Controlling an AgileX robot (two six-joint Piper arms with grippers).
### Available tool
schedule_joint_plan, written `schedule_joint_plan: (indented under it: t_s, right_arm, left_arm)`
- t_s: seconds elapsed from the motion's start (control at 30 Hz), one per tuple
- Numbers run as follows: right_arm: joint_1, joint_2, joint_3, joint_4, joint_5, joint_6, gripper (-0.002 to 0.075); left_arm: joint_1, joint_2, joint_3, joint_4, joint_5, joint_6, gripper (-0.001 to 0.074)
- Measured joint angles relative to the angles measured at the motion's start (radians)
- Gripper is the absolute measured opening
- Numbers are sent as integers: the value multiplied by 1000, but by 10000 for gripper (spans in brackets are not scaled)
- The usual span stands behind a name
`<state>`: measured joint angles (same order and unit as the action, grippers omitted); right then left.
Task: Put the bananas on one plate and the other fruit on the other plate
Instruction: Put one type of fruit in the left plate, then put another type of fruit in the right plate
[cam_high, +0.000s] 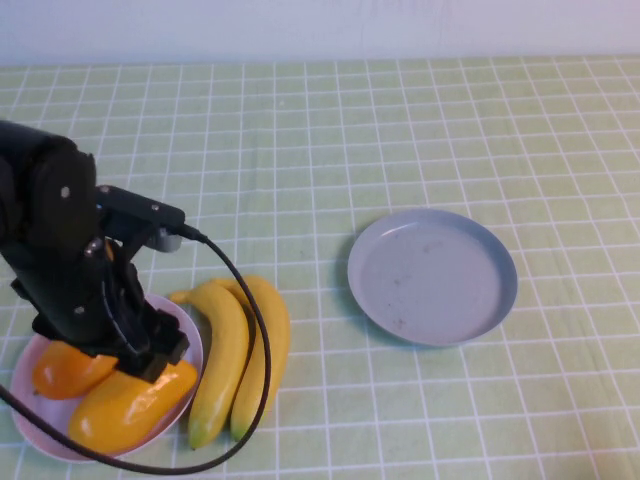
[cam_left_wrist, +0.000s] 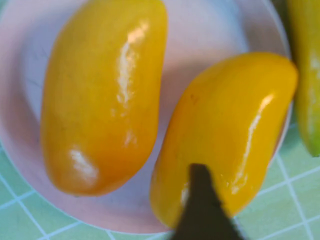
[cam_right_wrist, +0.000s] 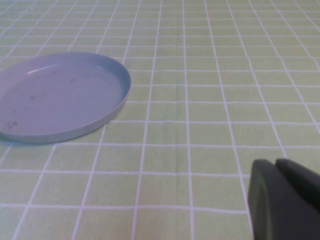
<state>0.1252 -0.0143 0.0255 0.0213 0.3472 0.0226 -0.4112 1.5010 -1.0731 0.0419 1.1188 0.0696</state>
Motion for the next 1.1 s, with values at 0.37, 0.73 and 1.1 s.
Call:
schedule_joint_plan:
  t_s: [0.37,0.73,1.1]
  right_arm:
    - [0,0,0,0,0,0,-16]
    - [0,0,0,0,0,0,-16]
    - [0,0,0,0,0,0,-16]
  left_arm:
    - [0,-323,-20,-7,-69,-48,14]
    - [0,-760,165,-17,-191,-58,4]
    - [0,-956,396,-8,-297,-93,3]
